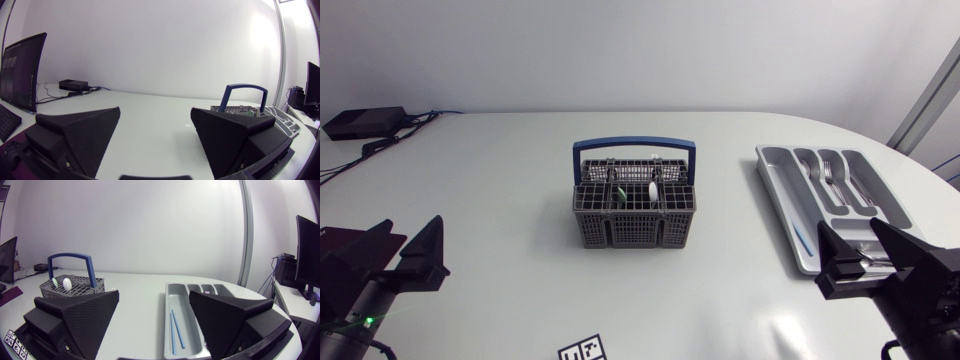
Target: Transfer all utensils from the basket to the drawer tray.
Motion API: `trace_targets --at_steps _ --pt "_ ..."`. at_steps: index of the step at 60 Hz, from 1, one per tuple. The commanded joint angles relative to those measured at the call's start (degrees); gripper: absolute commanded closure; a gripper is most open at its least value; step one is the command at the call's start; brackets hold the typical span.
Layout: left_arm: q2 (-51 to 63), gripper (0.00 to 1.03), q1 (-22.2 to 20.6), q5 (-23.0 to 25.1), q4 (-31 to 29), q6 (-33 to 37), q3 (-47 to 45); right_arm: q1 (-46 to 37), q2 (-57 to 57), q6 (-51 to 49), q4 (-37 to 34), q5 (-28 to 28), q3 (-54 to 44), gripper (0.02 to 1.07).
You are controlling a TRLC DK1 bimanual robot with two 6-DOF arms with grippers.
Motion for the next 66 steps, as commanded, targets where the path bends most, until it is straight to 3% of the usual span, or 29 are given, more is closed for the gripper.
trace_targets --at_steps 1,40,66 --pt "-0.5 0.04 -0.3 -0.2 -0.6 -0.8 -2.2 0.2 -0.4 1.5 0.7 -0.2 -1.2 0.06" --pt "0.5 0.05 -0.2 -0.2 -2.7 -0.5 4.8 0.6 -0.4 0.5 1.4 0.1 1.4 0.06" --pt "16.7 0.06 -2.7 -0.5 -3.6 -3.6 16.2 1.3 3.6 -0.4 2.8 0.0 5.0 0.06"
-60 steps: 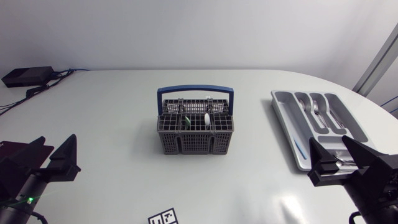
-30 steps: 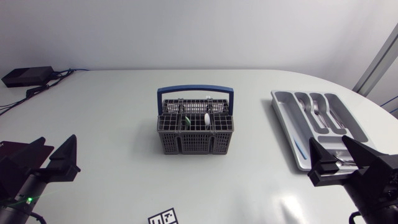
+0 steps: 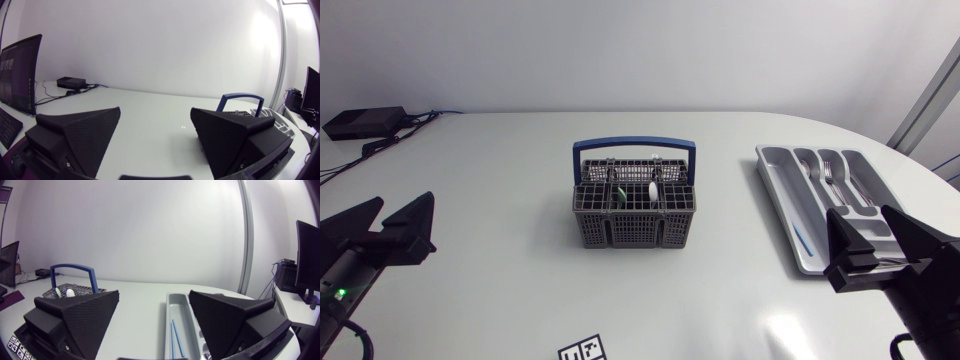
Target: Transfer all utensils from the basket to the drawer tray.
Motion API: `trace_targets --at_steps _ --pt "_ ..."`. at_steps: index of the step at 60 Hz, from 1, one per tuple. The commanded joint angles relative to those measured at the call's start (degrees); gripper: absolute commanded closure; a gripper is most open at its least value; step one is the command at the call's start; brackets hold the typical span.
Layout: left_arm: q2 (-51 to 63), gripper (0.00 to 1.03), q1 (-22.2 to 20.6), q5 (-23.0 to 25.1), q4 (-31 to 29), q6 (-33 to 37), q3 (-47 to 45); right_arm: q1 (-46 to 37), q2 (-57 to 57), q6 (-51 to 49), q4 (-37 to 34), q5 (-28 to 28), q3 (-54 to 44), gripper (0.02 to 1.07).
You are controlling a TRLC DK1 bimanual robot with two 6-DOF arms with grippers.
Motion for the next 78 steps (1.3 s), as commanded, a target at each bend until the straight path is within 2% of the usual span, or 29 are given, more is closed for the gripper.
trace_targets --at_steps 1,8,13,22,30,33,40,43,49,53,61,71,75,78 --pt "4.0 0.06 -1.4 -0.5 -0.2 -2.5 4.1 0.5 2.5 -0.3 1.6 0.0 1.9 0.06" --pt "9.8 0.07 -3.4 -0.7 -1.3 -4.5 7.9 0.5 7.6 -0.2 3.3 0.3 4.0 0.06" --pt "13.6 0.07 -6.5 -2.4 -2.9 -5.6 11.1 0.5 12.8 0.2 4.0 0.5 6.4 0.06" --pt "22.5 0.07 -14.5 -5.9 -8.4 -9.4 19.1 1.6 20.4 1.7 4.1 1.4 9.9 0.06" --pt "29.5 0.07 -23.5 -9.6 -11.2 -12.2 25.0 4.3 24.0 2.5 4.4 3.6 11.6 0.06" --pt "31.9 0.07 -25.7 -10.1 -12.3 -13.3 27.1 6.2 24.9 2.6 4.3 5.0 12.1 0.06" --pt "40.4 0.06 -30.1 -11.5 -20.6 -13.4 35.6 10.0 28.2 2.8 4.3 8.1 13.5 0.06" --pt "45.2 0.05 -31.3 -10.2 -23.7 -12.7 39.3 11.0 29.9 3.3 4.2 8.9 14.3 0.06" --pt "53.0 0.05 -28.9 -1.9 -27.8 -11.7 44.6 12.0 33.1 4.9 2.9 9.5 16.6 0.06" --pt "57.6 0.05 -28.5 1.5 -30.7 -11.2 48.5 12.8 35.1 5.9 0.9 9.6 18.9 0.06" --pt "65.1 0.04 -28.6 4.9 -35.0 -11.0 54.9 15.4 39.7 6.5 -5.7 9.7 24.3 0.06" --pt "71.4 0.05 -32.0 5.0 -35.5 -11.0 60.5 18.4 48.2 6.1 -12.4 8.7 30.8 0.06" --pt "73.9 0.05 -33.6 5.0 -35.8 -11.0 63.0 18.6 50.8 4.9 -13.6 4.6 32.2 0.06" --pt "76.2 0.05 -34.7 4.9 -36.3 -11.2 65.2 17.3 52.0 4.5 -13.5 -2.2 32.4 0.06"
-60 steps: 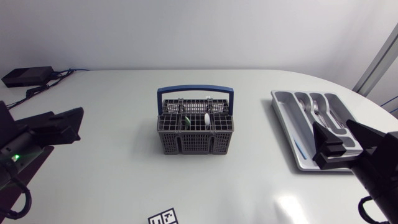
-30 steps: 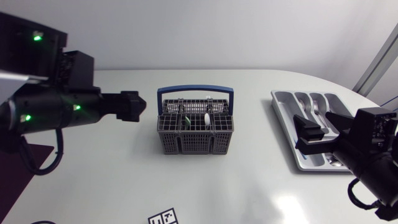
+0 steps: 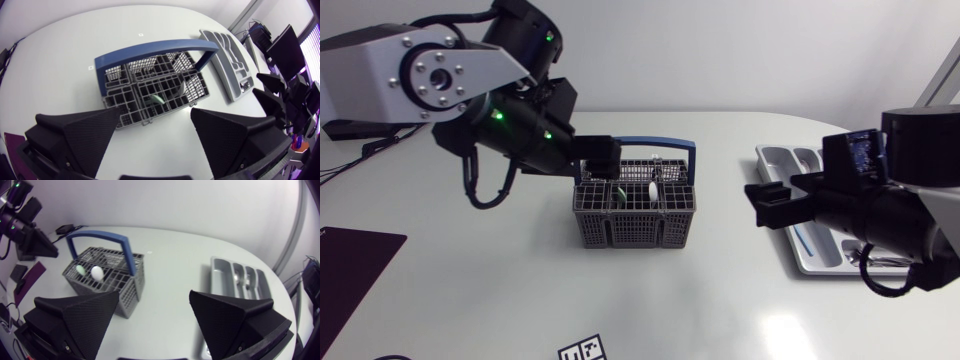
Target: Transfer all utensils from the basket to the drawer tray.
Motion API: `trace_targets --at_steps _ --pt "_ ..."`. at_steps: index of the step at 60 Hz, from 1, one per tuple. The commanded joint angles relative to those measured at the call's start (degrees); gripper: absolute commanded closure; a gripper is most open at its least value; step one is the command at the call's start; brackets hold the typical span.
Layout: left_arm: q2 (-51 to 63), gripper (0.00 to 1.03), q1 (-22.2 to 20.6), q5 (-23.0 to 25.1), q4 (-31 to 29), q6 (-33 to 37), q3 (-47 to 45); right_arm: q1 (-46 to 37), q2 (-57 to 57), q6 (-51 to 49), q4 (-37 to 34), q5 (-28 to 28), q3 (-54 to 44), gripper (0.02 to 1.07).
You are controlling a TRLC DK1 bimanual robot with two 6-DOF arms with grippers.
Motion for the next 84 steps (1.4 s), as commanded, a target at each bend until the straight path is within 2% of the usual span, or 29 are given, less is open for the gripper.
trace_targets --at_steps 1,4,20,29,43,52,57,79,84 --pt "3.8 0.05 -1.9 0.4 -1.3 -0.2 4.3 -1.1 2.5 0.0 -1.0 -6.1 1.5 0.06" --pt "6.2 0.06 -2.6 0.4 -2.1 -0.5 6.5 -2.0 3.8 -0.3 -1.0 -9.0 2.4 0.06" --pt "16.3 0.08 -5.5 0.5 -5.3 -1.6 14.8 -0.6 11.8 -1.9 -1.1 -9.2 5.6 0.07" --pt "19.5 0.13 -5.6 0.5 -5.4 -2.4 18.1 -0.4 13.6 -2.1 -0.1 -9.2 5.7 0.07" --pt "22.4 0.26 -6.1 0.6 -5.3 -3.0 18.9 0.3 14.8 -3.0 0.7 -9.3 5.2 0.07" --pt "22.8 0.49 -5.9 0.8 -5.0 -4.5 19.5 0.6 14.7 -3.1 1.4 -9.2 4.7 0.07" --pt "22.7 0.60 -5.2 3.5 -3.6 -4.5 19.0 0.6 14.7 -3.3 1.6 -9.1 4.3 0.07" --pt "24.7 0.66 -5.5 4.6 -3.5 -4.5 19.1 1.6 14.7 -3.3 1.7 -8.8 3.9 0.07" --pt "25.1 0.71 -5.4 4.6 -3.5 -4.5 19.6 1.6 14.7 -3.3 1.7 -8.8 3.8 0.07"
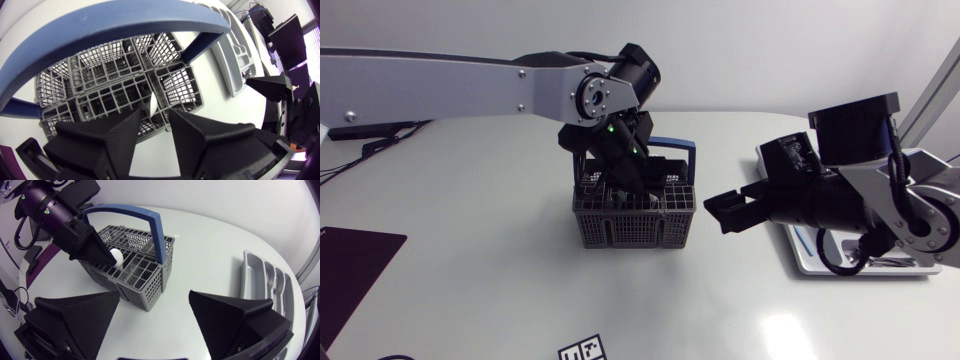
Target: Transfer all utensils from the basket to the drawer tray.
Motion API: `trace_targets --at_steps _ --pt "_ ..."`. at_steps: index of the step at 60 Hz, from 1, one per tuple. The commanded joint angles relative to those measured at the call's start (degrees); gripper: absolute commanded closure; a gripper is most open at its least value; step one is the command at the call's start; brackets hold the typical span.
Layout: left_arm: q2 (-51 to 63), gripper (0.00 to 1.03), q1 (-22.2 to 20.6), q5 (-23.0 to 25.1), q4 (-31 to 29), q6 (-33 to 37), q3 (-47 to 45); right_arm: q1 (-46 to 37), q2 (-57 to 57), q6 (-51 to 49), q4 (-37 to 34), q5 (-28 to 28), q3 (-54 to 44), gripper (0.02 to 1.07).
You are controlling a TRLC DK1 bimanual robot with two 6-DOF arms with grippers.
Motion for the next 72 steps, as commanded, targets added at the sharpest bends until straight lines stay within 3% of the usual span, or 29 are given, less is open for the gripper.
trace_targets --at_steps 1,13,50,53,72 --pt "1.5 0.71 0.1 0.6 0.1 -1.7 2.0 0.5 0.5 -0.4 0.3 0.2 -0.9 0.07" --pt "2.0 0.79 0.1 0.6 0.1 -1.4 2.4 0.6 0.4 -0.5 1.0 0.2 -1.6 0.07" --pt "2.2 0.88 0.1 0.5 0.1 0.1 1.3 1.7 0.1 -0.7 1.5 0.3 -2.3 0.07" --pt "1.8 0.92 0.1 0.5 0.2 0.1 1.0 1.8 0.1 -0.6 1.6 0.3 -2.3 0.07" --pt "1.1 0.93 0.0 0.5 1.4 0.5 -0.6 1.8 0.1 -0.7 1.7 0.3 -2.7 0.07"
